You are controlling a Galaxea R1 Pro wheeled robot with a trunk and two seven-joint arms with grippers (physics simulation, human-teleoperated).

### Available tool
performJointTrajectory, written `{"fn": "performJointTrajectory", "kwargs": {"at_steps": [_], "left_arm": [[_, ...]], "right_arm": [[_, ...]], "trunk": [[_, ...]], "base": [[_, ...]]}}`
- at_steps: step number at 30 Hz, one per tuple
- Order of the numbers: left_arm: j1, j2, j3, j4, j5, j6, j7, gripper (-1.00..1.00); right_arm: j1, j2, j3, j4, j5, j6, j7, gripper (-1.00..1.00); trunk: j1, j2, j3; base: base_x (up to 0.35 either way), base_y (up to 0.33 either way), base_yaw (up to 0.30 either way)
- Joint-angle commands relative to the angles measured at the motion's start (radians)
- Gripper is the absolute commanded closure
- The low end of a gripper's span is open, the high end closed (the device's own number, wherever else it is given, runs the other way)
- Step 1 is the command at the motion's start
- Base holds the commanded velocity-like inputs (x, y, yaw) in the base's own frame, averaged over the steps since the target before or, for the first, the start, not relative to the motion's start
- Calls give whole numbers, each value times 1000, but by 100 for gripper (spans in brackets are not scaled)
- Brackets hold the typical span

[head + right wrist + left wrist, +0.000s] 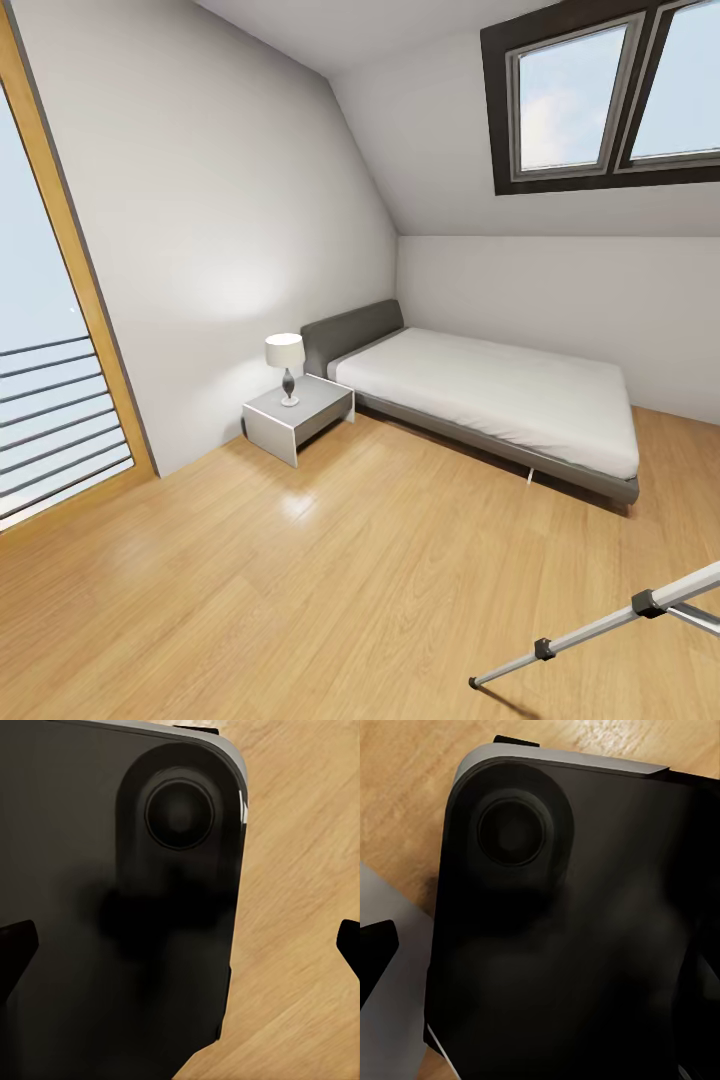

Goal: Attach the digital camera to the camera tripod in the bedroom.

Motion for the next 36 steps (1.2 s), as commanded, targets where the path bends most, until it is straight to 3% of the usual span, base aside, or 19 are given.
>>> {"fn": "performJointTrajectory", "kwargs": {"at_steps": [1,28,36], "left_arm": [[0,0,3,0,6,-2,0,-100],[0,0,2,0,6,-1,0,-100],[0,0,2,0,6,-2,0,-100]], "right_arm": [[0,0,5,1,1,-3,0,-100],[0,0,5,1,2,-4,-1,-100],[0,0,4,1,2,-4,0,-100]], "trunk": [[0,0,-1],[0,0,-1],[0,0,-1]], "base": [[0,0,0],[0,-231,0],[0,-56,0]]}}
